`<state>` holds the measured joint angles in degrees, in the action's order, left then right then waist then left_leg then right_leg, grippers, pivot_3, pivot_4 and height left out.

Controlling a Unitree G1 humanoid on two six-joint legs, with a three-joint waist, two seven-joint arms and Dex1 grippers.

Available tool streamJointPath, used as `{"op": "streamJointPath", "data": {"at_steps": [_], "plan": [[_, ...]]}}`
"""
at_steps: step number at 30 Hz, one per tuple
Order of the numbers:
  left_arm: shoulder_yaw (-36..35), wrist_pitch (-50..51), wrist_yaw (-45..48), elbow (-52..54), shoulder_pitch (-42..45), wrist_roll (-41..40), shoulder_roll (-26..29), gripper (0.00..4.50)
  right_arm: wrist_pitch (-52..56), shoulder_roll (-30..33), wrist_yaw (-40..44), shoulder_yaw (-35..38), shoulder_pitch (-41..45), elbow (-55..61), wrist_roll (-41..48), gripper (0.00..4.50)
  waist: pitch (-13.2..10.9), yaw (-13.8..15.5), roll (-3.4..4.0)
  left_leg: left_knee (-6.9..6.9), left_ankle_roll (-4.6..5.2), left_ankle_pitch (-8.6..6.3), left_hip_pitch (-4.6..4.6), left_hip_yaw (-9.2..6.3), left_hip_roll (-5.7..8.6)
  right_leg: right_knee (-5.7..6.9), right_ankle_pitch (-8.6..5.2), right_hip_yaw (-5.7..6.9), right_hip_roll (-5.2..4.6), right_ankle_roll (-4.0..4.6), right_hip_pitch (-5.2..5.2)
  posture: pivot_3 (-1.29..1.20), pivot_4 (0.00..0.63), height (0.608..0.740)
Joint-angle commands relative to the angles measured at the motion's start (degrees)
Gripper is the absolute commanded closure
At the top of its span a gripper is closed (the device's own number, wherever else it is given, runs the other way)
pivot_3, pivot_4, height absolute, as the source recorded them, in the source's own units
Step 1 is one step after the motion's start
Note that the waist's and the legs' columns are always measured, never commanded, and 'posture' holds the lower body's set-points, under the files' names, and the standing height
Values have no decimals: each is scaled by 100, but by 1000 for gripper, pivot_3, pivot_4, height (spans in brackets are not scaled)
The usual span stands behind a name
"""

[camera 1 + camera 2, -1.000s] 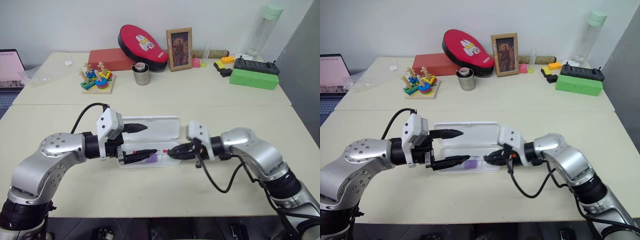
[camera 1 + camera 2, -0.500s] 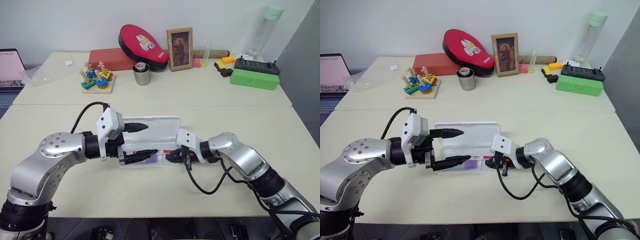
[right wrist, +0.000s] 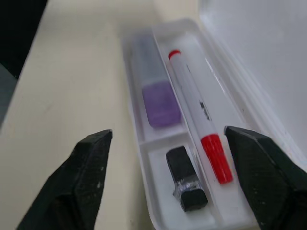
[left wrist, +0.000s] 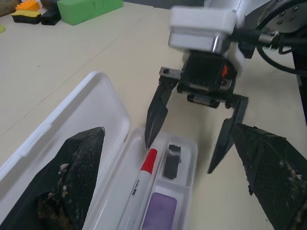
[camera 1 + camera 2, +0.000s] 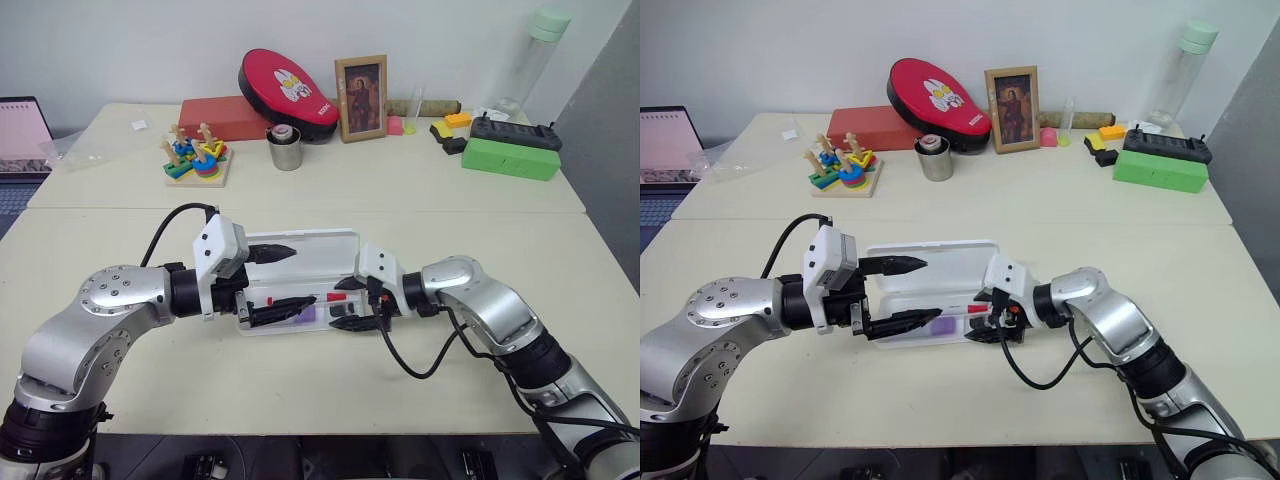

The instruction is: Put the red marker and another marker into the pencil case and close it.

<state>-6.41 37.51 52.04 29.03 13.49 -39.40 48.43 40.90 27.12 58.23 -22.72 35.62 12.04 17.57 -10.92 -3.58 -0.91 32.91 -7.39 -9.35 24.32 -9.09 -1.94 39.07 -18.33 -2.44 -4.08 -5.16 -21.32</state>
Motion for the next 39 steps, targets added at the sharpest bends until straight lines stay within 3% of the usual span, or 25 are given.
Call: {"op": "streamJointPath", "data": {"at_steps": [1,4,8,11,16,20,28,39], "plan": [[-615,95,-332,315,-214,-275,-76,0,197,-320,-5,861,455,298,820,15,0,-8,0,0,0,0,0,0,0,0,0,0,0,0,0,0,150,740],[-1059,202,-586,424,-439,-467,-128,0,159,-701,-396,1283,987,-193,918,15,-1,-50,2,0,0,0,-1,-1,0,2,0,-1,0,0,-1,0,150,740],[-1687,378,-969,685,-794,-797,-220,0,10,-988,-789,1307,1827,-1299,549,15,-1,-76,2,-1,0,0,-3,-2,0,5,0,1,0,1,1,0,150,740],[-2331,458,-1240,903,-1239,-952,-285,0,-301,-1278,-1210,1073,2442,-2482,3,399,0,-97,1,-4,0,0,-3,-4,0,4,0,4,0,3,1,0,150,740],[-3084,479,-1411,1060,-1825,-1127,-278,0,-867,-1622,-1517,661,2913,-3905,-775,1529,-1,-127,2,-7,0,0,-3,0,0,7,0,-1,0,5,-5,0,150,740],[-3448,510,-1527,1218,-2143,-1339,-270,0,-1168,-1790,-1460,568,3075,-4386,-1056,2556,-2,-121,3,-10,0,0,-2,0,0,6,0,-1,0,5,-7,0,150,740],[-3630,530,-1800,1354,-2265,-1766,-236,0,-1198,-1754,-725,140,2792,-4025,-1343,4480,-2,-121,3,-8,0,0,-3,-2,0,10,1,1,0,7,-6,0,150,740],[-3399,547,-1349,1279,-2440,-1829,148,0,-1108,-929,679,-731,1612,-1741,-1334,4480,1,-126,0,-9,0,0,-24,0,0,9,0,-2,0,7,10,0,150,740]]}}
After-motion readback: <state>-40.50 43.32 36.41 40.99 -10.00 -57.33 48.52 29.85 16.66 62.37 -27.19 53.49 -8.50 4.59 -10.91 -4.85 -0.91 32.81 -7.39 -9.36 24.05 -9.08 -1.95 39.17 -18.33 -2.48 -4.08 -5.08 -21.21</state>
